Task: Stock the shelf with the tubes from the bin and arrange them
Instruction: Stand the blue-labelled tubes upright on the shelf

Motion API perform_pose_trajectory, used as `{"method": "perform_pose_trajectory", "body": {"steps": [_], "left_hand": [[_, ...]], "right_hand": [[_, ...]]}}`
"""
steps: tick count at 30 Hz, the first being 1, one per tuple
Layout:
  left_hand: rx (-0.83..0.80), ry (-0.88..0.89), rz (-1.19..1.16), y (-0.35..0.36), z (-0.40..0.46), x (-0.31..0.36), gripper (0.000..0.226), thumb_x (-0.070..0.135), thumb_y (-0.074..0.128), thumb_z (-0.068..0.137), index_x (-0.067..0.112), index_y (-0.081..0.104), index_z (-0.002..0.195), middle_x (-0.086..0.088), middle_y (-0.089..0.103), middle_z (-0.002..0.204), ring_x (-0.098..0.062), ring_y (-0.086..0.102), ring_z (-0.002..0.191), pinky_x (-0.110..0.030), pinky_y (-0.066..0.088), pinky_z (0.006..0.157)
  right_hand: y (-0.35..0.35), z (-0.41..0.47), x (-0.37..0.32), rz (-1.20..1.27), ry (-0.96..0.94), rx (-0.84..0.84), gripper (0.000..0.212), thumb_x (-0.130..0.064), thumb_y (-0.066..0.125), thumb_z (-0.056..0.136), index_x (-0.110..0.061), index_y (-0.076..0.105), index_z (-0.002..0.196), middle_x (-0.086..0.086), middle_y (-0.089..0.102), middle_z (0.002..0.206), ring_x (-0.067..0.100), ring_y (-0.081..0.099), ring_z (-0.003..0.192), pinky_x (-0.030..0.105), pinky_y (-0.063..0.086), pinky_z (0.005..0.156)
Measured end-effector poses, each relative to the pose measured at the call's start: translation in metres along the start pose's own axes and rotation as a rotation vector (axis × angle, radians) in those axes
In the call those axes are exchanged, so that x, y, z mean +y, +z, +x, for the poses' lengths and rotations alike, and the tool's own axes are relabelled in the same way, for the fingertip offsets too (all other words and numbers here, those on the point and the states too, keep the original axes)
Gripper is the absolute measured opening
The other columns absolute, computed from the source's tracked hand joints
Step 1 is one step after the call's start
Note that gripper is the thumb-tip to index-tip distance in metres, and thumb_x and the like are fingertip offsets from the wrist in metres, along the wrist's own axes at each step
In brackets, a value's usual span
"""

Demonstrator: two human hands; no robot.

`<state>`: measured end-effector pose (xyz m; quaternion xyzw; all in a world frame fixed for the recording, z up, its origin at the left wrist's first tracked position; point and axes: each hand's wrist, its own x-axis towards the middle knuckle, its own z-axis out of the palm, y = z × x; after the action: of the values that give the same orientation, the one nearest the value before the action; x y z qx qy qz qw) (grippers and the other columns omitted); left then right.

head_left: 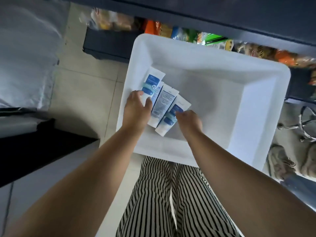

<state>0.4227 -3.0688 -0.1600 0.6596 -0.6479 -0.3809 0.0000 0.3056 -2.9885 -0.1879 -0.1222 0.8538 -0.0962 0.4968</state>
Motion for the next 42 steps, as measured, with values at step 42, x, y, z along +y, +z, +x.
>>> {"method": "perform_pose_trajectory", "body": {"steps": [42], "left_hand": [[-0.363, 0.203, -1.036, -0.128, -0.095, 0.216, 0.016, 0.024, 0.048, 0.094, 0.017, 0.061, 0.087, 0.000, 0.068, 0.079, -0.013, 0.064, 0.073, -0.031, 0.051, 0.074]], "right_hand": [[-0.243, -0.172, -0.063, 1.034, -0.571, -0.045, 0.012, -0.012, 0.058, 0.089, -0.020, 0.067, 0.086, -0.003, 0.067, 0.081, 0.011, 0.060, 0.072, 0.027, 0.050, 0.074]]}}
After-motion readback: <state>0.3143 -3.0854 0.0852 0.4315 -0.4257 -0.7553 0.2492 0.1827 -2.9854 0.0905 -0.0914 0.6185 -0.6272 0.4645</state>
